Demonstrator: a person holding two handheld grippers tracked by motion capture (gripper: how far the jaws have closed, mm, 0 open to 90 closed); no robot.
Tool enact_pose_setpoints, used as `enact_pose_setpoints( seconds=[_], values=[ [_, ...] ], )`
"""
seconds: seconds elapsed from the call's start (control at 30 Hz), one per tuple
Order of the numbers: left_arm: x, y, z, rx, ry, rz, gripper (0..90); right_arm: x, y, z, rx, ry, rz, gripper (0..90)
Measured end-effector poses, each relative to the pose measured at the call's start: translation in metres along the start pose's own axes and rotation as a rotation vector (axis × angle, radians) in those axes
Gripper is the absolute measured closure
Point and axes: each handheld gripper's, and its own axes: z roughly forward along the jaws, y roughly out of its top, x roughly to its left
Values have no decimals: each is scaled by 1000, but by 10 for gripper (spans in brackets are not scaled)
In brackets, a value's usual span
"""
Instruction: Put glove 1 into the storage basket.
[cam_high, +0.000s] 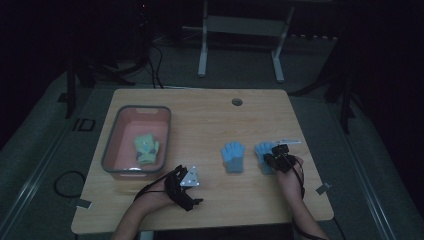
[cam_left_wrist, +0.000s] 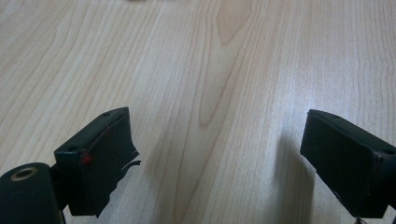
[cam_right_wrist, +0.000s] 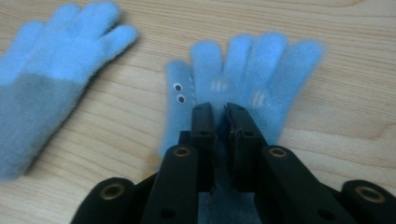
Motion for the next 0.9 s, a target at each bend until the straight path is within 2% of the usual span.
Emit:
enact_pose_setpoints(
  seconds=[0.13, 0.27, 0.4, 0.47, 0.53, 0.57, 0.7, 0.9],
  values=[
    [0, 1, 0, -4, -1, -2, 97, 1, 0, -2, -5, 4, -12, 756],
    [0, 1, 0, -2, -1, 0, 97, -1, 3, -15, -35, 10, -37, 710],
    [0, 1, 0, -2, -2, 0, 97, -8, 6, -22, -50, 39, -102, 671],
    [0, 1, 0, -3, -3, -3, 97, -12, 7, -25, -62, 85, -150, 651],
    [0, 1, 0, 0, -2, 0, 97, -17, 7, -25, -57, 92, -188, 653],
    [-1, 1, 0, 0, -2, -1, 97, -20, 7, -25, -67, 116, -206, 653],
    [0, 1, 0, -1, -3, -3, 97, -27, 4, -22, -67, 149, -260, 652],
    [0, 0, 0, -2, -3, -4, 97, -29, -1, -11, -60, 179, -287, 628]
  ],
)
